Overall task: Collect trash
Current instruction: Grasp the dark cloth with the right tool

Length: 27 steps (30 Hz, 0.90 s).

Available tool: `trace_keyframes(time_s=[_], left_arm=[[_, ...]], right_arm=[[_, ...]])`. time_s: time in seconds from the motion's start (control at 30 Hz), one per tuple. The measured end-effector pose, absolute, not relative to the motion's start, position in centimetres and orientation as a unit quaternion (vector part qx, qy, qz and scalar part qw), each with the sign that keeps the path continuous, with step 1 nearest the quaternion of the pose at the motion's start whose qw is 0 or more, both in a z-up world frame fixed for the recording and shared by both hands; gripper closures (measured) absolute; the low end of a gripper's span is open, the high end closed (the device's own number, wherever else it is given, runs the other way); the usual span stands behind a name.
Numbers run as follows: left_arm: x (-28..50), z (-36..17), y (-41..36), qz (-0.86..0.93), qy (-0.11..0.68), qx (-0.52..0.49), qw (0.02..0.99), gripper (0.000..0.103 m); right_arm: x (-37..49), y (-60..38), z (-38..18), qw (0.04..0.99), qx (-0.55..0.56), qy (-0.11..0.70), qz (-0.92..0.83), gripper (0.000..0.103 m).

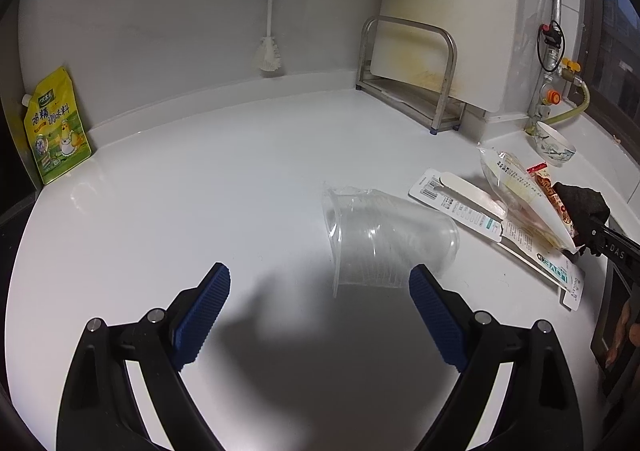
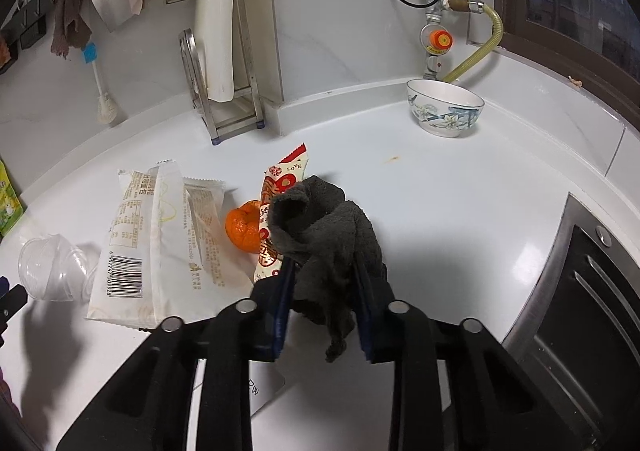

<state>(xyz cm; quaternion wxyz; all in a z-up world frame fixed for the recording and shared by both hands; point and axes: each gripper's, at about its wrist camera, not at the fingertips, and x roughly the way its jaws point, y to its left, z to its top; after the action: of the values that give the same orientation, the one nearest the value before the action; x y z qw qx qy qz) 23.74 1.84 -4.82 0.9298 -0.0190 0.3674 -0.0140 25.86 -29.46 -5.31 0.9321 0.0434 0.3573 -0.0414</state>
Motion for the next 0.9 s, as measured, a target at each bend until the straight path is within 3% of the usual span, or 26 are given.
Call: trace_keyframes(time_s=[0.47, 0.53, 0.6, 0.73, 0.8, 0.9], left_arm=[[27.3, -5.7, 1.1, -0.027, 0.384, -0.022, 0.923, 0.016], [27.6, -5.8, 1.0, -0.033, 0.387, -0.026, 0.921, 0.025], [28.0, -5.9, 1.0, -0.037, 0.394, -0.03, 0.918, 0.042], [28.2, -6.3, 1.1, -0.045, 0.402, -0.04, 0.914, 0.064], [28.3, -6.4, 1.1, -0.047, 0.403, -0.04, 0.913, 0.079], [28.2, -6.4, 1.1, -0.05, 0.403, -0.041, 0.913, 0.086]], right_arm=[[25.0, -29.7, -4.7, 0.937, 0.053, 0.344, -0.031, 0.08], [25.0, -29.6, -4.7, 0.938, 0.05, 0.343, -0.03, 0.08], [25.0, -29.5, -4.7, 0.938, 0.049, 0.343, -0.028, 0.08], [24.9, -29.4, -4.7, 0.938, 0.047, 0.342, -0.026, 0.08], [24.9, -29.4, -4.6, 0.939, 0.047, 0.341, -0.025, 0.08], [24.8, -29.4, -4.6, 0.939, 0.048, 0.339, -0.025, 0.081]])
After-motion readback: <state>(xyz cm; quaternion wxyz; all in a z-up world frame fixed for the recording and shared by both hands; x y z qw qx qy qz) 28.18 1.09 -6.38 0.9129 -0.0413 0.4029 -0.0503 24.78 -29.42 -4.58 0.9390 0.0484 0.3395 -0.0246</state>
